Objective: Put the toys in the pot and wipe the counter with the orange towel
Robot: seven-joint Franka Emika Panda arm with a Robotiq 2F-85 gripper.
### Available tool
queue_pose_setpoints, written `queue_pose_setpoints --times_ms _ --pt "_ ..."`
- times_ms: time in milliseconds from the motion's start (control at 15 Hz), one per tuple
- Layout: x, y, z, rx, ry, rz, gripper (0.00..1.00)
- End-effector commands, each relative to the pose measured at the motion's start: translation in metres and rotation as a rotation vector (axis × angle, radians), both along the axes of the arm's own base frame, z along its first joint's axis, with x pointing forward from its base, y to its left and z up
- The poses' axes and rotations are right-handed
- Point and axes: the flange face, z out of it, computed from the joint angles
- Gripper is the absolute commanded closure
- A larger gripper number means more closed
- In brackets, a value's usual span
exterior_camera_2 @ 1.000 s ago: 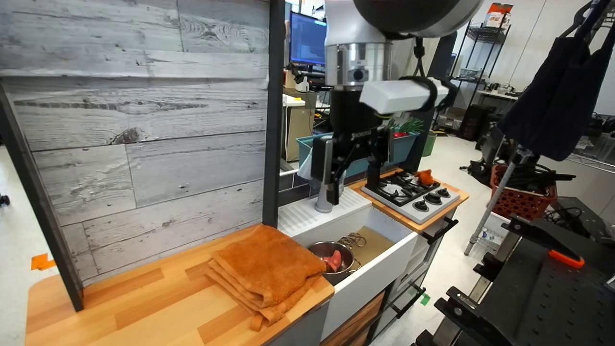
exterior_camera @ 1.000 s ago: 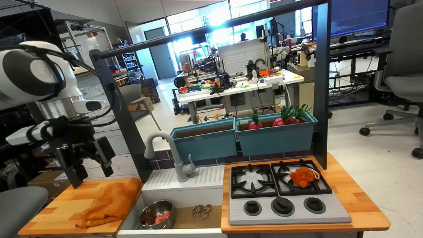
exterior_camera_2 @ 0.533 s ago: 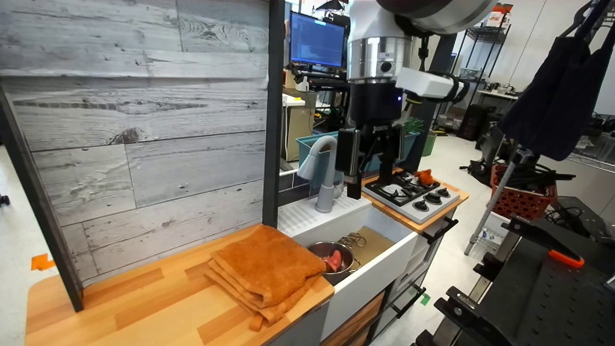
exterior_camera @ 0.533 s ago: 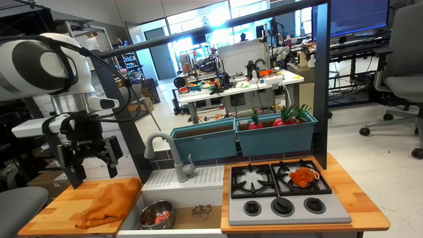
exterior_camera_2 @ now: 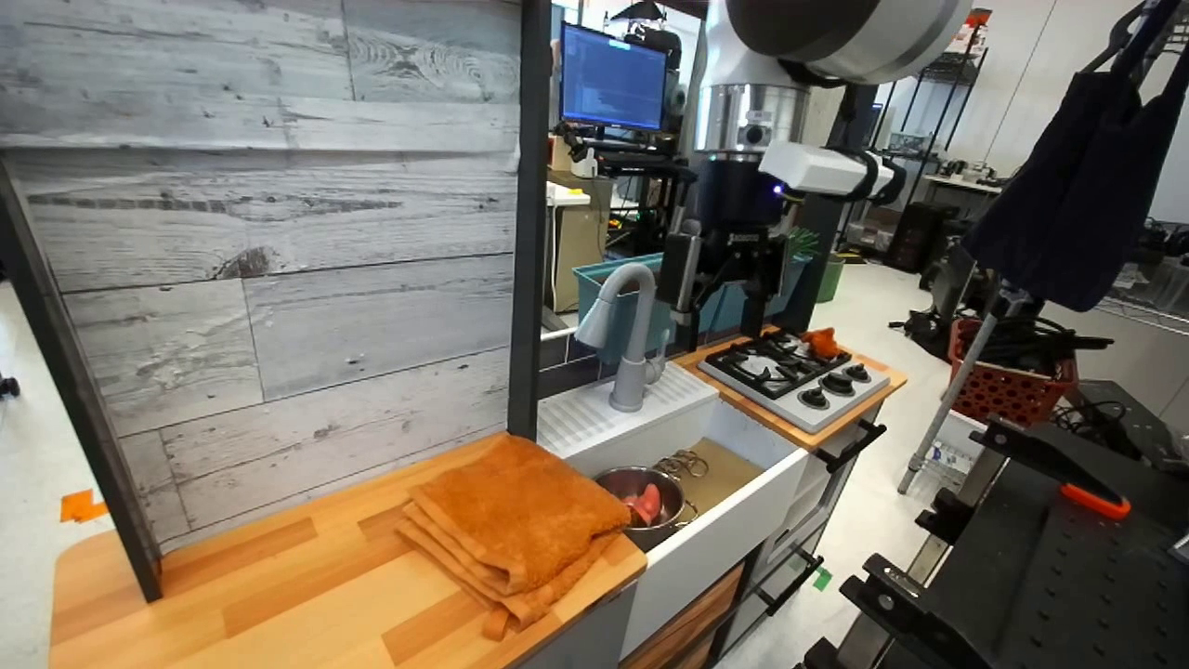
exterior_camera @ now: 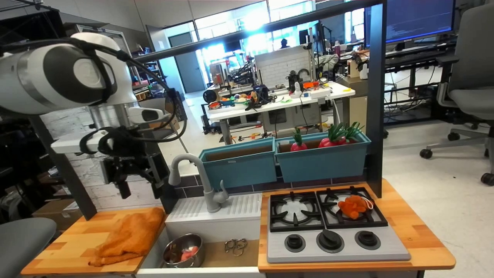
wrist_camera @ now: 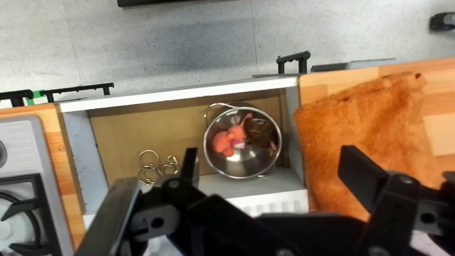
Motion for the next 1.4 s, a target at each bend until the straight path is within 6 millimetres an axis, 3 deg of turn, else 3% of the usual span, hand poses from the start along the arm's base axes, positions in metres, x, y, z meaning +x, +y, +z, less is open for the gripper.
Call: queue_pose_setpoints --times_ms 0,400,667,733,800,867,1000,1333 --pt "0.022 -0.079 -0.002 0.039 -0.034 -0.194 0.00" --pt "0.041 -0.230 -0.005 0.132 -0.058 -0.552 0.00" --pt "0.058 -0.303 0.005 0.207 -0.158 -0.743 0.00" --pt "0.062 -0.313 0.010 0.219 -0.180 -0.765 0.00" --pt "0.046 -0.301 0.006 0.175 -0.150 -0.714 0.00" --pt "0.047 -0.309 0.007 0.175 -0.161 -0.725 0.00" --pt "0.044 -0.309 0.003 0.174 -0.153 -0.726 0.00" --pt "0.055 -0.299 0.009 0.127 -0.163 -0.700 0.00"
